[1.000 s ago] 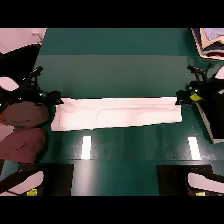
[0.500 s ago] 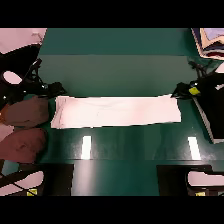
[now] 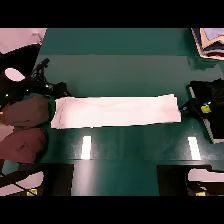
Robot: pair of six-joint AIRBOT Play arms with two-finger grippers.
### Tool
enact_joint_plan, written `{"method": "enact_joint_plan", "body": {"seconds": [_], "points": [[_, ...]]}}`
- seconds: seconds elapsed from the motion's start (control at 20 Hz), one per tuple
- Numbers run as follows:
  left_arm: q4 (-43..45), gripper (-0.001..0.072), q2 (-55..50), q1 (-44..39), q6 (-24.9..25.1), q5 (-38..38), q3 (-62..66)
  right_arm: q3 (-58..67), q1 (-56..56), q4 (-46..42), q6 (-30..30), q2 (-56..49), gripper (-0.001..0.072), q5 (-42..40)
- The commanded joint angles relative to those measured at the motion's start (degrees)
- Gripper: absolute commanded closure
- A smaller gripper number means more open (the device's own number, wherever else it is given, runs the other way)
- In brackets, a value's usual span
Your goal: Fold the shirts.
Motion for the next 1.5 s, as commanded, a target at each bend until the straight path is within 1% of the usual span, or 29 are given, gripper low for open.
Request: {"method": "enact_joint_plan", "body": {"seconds": [0.0,0.05,0.1,0.15,0.2,0.25,0.3,0.4,0.45,0.65,0.75,0.9,0.95,1.05,1.2,1.45], "points": [[-0.83,0.0683,-0.26,-5.97,-0.55,1.84,0.07,-1.55,0.85,6.93,-2.82,-4.48,0.0122,-1.49],[-0.79,0.0683,-0.46,-7.93,-1.27,3.43,0.07,-0.63,2.49,7.02,-2.82,-5.46,0.0174,-1.31],[-0.81,0.0683,-0.76,-9.70,-3.13,4.96,0.07,0.61,4.37,6.84,-2.82,-6.34,0.0238,-1.09],[-1.01,0.0683,-1.25,-11.21,-4.26,6.08,0.13,1.86,5.77,6.73,-2.82,-6.88,0.0344,-1.07],[-1.01,0.0683,-1.88,-12.63,-5.09,7.26,0.13,3.32,6.97,6.45,-2.80,-7.04,0.0547,-0.96],[-1.38,0.0683,-2.71,-14.27,-5.33,8.57,0.13,4.59,7.76,6.49,-2.82,-6.82,0.0680,-0.48],[-1.84,0.0684,-3.58,-15.96,-6.10,10.01,0.13,5.79,8.39,6.49,-2.82,-6.14,0.0695,0.00],[-2.84,0.0683,-6.34,-19.67,-6.38,13.51,0.44,7.82,9.18,6.60,-2.80,-3.32,0.0695,1.29],[-2.95,0.0684,-8.37,-21.35,-6.40,14.05,1.49,8.94,9.81,6.99,-2.78,-1.20,0.0696,2.01],[-3.32,0.0683,-18.60,-28.02,-6.38,12.37,11.52,14.56,15.02,13.22,-2.47,7.54,0.0697,2.84],[-2.89,0.0684,-22.88,-30.03,-6.43,10.32,16.13,19.43,18.95,15.54,-0.74,10.91,0.0697,2.49],[-2.67,0.0684,-25.66,-30.80,-7.17,9.38,18.49,26.56,24.52,15.87,2.21,12.87,0.0697,2.38],[-2.58,0.0683,-26.01,-30.77,-7.93,9.49,18.47,28.87,26.58,15.85,2.91,12.85,0.0697,2.34],[-2.69,0.0683,-26.45,-30.80,-7.91,9.64,18.47,32.06,30.38,15.85,3.76,12.83,0.0697,1.27],[-2.67,0.0684,-27.76,-30.80,-7.91,9.46,18.47,34.21,35.41,15.93,4.50,12.72,0.0697,-0.92],[-2.60,0.0683,-28.24,-30.56,-7.28,9.01,19.61,34.38,42.66,16.09,4.48,12.04,0.0696,-4.85]]}}
